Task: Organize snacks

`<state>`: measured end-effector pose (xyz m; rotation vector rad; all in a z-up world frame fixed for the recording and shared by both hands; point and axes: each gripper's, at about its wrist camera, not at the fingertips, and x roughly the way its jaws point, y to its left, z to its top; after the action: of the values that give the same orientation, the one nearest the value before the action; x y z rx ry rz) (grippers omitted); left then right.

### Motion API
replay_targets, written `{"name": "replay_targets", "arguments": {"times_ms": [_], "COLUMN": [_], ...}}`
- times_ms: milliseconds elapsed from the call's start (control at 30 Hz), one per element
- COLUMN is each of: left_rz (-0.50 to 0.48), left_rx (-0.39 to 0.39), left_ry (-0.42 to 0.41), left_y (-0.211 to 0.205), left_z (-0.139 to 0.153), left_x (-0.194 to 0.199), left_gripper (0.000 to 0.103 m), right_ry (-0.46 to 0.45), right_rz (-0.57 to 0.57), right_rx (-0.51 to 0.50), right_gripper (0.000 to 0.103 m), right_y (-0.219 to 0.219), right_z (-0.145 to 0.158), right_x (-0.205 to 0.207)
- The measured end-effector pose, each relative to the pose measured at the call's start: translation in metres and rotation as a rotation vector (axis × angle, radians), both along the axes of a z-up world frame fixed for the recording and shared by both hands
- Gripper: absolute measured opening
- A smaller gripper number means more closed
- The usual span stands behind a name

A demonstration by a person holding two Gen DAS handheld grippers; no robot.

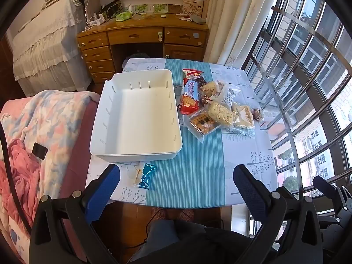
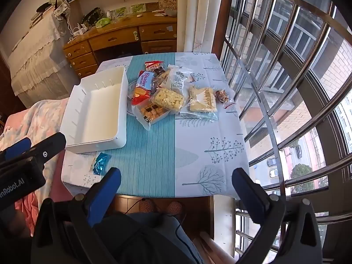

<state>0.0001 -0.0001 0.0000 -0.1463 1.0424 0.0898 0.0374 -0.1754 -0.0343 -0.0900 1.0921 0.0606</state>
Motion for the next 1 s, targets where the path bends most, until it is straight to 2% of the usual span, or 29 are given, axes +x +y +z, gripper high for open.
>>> {"name": "replay_targets", "arguments": {"times_ms": [533,767,1000], "left_rz": [-0.020,-0.040,-0.067], "left_rx": [-0.024,-0.083,-0.139], "left_ry": [0.006,0.035,0.025], "left_y": [-0.002,0.014,0.026], "left_z": [-0.002,-0.011,-0.017], "left_x": [0.004,0.012,0.021], "left_gripper": [0.102,0.102,0.102], "right_ry": [0.002,-0.013,-0.026], "right_rz": [0.001,-0.020,-0.057], "right_rx": [0.004,-0.003,0.005], "right_gripper": [0.101,0.101,0.101], "right_y": [0.008,0.012,0.018], "right_z": [0.000,-0.004,-0.002], "right_x": [0.000,0.007,0.007]}}
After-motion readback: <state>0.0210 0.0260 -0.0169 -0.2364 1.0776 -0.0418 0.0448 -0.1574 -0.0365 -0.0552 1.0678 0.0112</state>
